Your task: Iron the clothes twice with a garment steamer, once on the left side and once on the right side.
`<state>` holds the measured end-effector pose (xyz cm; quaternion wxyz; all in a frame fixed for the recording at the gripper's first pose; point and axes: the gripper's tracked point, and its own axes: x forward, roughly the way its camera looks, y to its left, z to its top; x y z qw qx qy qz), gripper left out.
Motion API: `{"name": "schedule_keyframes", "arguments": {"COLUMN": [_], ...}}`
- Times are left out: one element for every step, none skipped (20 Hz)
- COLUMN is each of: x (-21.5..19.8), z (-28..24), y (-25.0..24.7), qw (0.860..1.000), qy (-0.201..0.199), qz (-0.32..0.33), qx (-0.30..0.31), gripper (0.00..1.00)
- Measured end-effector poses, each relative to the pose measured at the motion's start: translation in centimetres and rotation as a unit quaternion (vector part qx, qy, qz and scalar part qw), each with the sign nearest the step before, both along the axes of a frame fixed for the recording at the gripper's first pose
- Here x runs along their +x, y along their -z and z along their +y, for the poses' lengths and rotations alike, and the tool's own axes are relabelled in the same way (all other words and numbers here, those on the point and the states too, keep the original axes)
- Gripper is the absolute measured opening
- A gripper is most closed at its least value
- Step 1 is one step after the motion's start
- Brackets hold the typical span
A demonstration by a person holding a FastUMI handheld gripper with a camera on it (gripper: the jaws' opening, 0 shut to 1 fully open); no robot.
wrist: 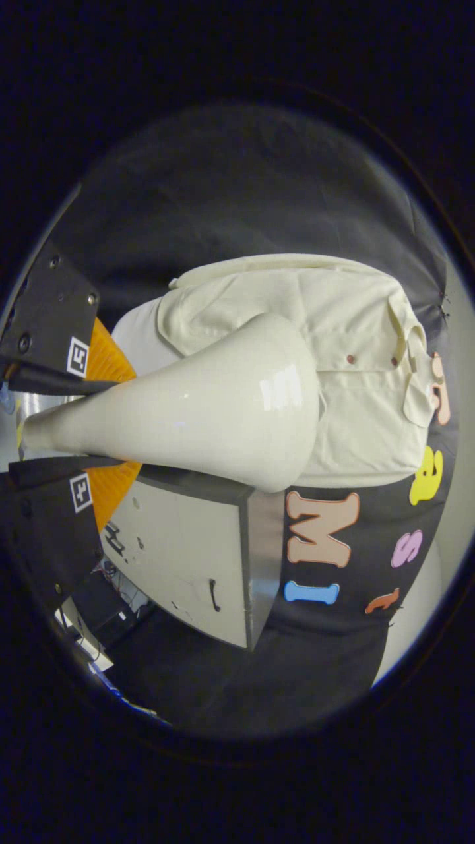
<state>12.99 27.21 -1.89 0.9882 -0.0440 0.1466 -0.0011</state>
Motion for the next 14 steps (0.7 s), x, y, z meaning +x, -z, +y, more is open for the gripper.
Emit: {"name": "schedule_keyframes", "arguments": {"x": [-0.7,-1.2,-1.5,-2.0,-2.4,-3.1,-3.9,-4.8,-5.4,-6.0,-6.6,-7.1,-7.7,-8.1], "z": [-0.2,-0.5,-0.7,-0.9,-1.2,-1.6,-2.0,-2.2,-2.4,-2.8,-3.4,-4.1,-4.8,-5.5], "y": [-1.5,-3.2,-5.2,-7.2,-8.6,-10.0,-11.6,-13.1,-14.5,-15.7,-16.7,-17.2,-17.4,-17.6], "qw": [1.0,1.0,0.999,0.997,0.996,0.995,0.992,0.99,0.987,0.984,0.981,0.98,0.98,0.979], "qy": [-0.001,-0.002,-0.003,-0.004,-0.006,-0.009,-0.012,-0.019,-0.025,-0.03,-0.03,-0.028,-0.025,-0.023], "qz": [-0.014,-0.028,-0.053,-0.075,-0.091,-0.103,-0.123,-0.138,-0.159,-0.176,-0.19,-0.195,-0.198,-0.201], "qx": [0.005,0.007,0.012,0.015,0.017,0.013,0.013,0.011,0.014,0.014,0.018,0.017,0.018,0.02], "gripper": [0.39,0.39,0.39,0.39,0.39,0.38,0.38,0.38,0.38,0.38,0.38,0.38,0.38,0.38]}}
